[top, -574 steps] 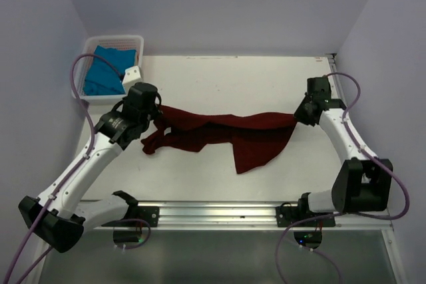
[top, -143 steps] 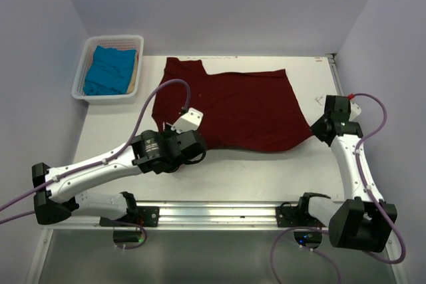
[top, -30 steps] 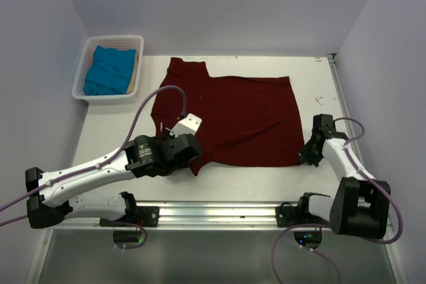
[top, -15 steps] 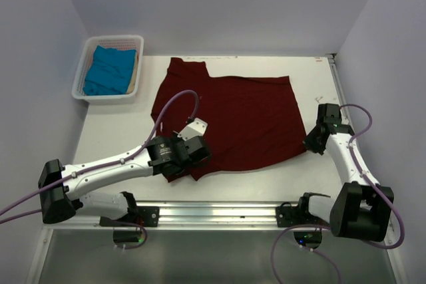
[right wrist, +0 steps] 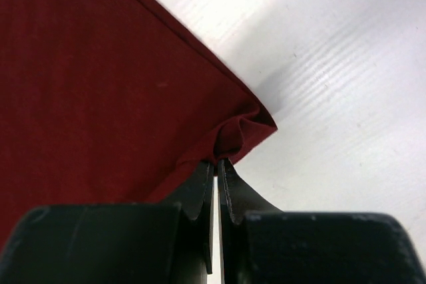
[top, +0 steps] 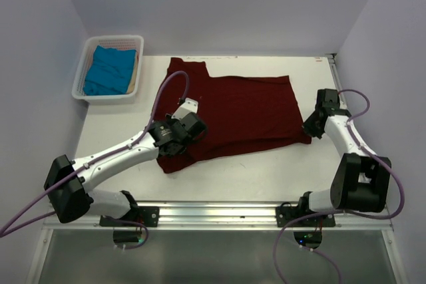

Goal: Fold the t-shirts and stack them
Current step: Fold the tshirt

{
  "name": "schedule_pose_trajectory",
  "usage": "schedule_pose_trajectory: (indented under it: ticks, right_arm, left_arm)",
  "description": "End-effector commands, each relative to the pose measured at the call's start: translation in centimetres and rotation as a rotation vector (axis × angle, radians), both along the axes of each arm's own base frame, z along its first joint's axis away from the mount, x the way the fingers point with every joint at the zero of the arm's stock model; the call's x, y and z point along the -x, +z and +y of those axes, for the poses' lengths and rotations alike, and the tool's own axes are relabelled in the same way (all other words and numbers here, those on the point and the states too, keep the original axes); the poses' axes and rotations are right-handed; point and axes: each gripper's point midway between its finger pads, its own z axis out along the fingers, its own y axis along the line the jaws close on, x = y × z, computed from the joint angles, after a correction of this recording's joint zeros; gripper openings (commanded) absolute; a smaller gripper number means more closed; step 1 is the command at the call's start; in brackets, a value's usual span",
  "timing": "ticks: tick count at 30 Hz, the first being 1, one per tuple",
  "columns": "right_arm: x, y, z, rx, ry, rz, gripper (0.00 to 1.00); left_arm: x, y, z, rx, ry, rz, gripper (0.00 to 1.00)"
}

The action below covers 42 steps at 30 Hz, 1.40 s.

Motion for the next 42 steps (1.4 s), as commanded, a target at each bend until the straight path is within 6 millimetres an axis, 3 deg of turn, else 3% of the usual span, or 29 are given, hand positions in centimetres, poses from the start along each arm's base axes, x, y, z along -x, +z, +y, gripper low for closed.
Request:
schedule_pose_trajectory:
  ticks: [1, 9, 21, 31, 42]
  right_arm:
    - [-3.4, 1.2, -0.3, -0.004, -0.008, -0.08, 0.0]
    - [-5.9, 0.3, -0.1, -0.029, 0.005, -0.089, 0.0]
    - [-9.1, 1.0, 0.1, -0.055, 0.023, -0.124, 0.0]
    - [-11.4, -1.5, 0.4, -0.091, 0.031, -0.089, 0.0]
    - [-12.9, -1.7, 0.6, -0.102, 0.039, -0.102, 0.0]
  left_arm:
    - [-3.1, 2.0, -0.3, 0.015, 0.01, -0.095, 0.0]
    - [-5.0, 0.8, -0.3, 0.001, 0.003, -0.098, 0.0]
    - [-6.4, 0.5, 0.8, -0.018, 0.017, -0.107, 0.0]
    - [-8.1, 0.1, 0.7, -0.014, 0.024, -0.109, 0.0]
    - [-9.4, -1.0, 1.0, -0.032, 0.041, -0.096, 0.0]
